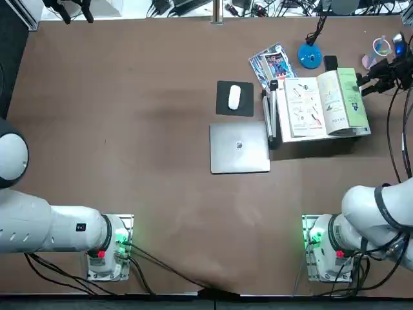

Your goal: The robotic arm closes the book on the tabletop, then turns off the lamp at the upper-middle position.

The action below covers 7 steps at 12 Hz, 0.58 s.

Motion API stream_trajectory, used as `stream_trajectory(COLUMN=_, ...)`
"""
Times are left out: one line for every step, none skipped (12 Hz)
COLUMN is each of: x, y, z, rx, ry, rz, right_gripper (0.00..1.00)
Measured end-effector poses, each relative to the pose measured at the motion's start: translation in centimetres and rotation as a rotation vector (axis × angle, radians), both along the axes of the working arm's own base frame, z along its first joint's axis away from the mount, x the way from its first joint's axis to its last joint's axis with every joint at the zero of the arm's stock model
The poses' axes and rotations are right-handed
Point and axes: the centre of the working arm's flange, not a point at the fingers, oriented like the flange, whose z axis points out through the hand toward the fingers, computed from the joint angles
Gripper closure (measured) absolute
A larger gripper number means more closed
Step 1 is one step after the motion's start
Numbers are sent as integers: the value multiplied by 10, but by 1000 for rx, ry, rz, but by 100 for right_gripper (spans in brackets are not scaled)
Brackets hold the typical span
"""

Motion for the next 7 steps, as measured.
stream_trajectory(x=2, y=4, z=-3, rx=7, ry=2, rz=3, right_gripper=26)
stream_trajectory(x=5, y=8, z=-5, rx=17, ry=1, rz=5, right_gripper=26)
stream_trajectory(x=8, y=13, z=-7, rx=26, ry=0, rz=8, right_gripper=26)
stream_trajectory(x=11, y=18, z=-8, rx=32, ry=-1, rz=12, right_gripper=26)
stream_trajectory(x=13, y=22, z=-9, rx=36, ry=-2, rz=16, right_gripper=26)
stream_trajectory(x=14, y=25, z=-9, rx=37, ry=-3, rz=20, right_gripper=26)
stream_trajectory(x=15, y=26, z=-8, rx=38, ry=-4, rz=22, right_gripper=26)
